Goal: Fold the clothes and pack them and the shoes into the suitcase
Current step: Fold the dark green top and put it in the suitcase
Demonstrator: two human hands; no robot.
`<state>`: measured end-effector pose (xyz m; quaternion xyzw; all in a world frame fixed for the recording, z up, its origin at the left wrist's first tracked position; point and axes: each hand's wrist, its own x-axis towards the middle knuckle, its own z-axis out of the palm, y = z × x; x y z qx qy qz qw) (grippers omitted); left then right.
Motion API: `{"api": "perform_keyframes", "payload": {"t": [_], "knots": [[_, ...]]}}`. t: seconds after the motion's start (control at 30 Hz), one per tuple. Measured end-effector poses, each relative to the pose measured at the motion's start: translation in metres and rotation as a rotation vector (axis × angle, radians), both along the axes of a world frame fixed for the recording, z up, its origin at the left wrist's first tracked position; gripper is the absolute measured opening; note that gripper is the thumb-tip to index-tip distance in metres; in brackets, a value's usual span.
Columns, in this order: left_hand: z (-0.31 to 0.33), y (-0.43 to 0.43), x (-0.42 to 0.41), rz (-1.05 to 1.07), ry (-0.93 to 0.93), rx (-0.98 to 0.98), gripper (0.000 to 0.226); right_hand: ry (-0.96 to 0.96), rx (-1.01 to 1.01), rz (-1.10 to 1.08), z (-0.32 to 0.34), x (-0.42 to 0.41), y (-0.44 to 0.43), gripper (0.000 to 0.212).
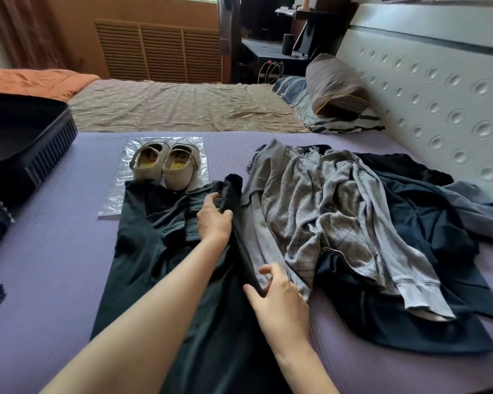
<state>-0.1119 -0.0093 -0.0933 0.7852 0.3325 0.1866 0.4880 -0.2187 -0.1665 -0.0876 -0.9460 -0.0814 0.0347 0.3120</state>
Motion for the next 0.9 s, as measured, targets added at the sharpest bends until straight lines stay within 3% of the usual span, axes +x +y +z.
{"api": "perform_keyframes", "payload": {"t": [0.2, 0.37, 0.57, 0.73, 0.9], "knots": [[0.01, 0.072, -0.034, 0.039, -0.166, -0.018, 0.043, 0.054, 0.119, 0.193, 0.018, -0.031, 0.043, 0.02], [-0.002, 0.111, -0.069, 0.031, -0.029, 0.122, 0.043, 0.127, -0.01, 0.366, 0.014, -0.059, 0.086, 0.025], [-0.01, 0.116, -0.072, 0.023, -0.027, -0.025, 0.038, 0.082, -0.149, 0.465, 0.012, -0.071, 0.088, 0.031], [-0.013, 0.117, -0.057, 0.018, 0.005, -0.011, 0.053, 0.078, -0.18, 0.501, 0.011, -0.071, 0.079, 0.032], [-0.006, 0.116, -0.04, 0.036, -0.205, -0.114, 0.06, 0.073, -0.164, 0.509, 0.007, -0.07, 0.073, 0.032]]}}
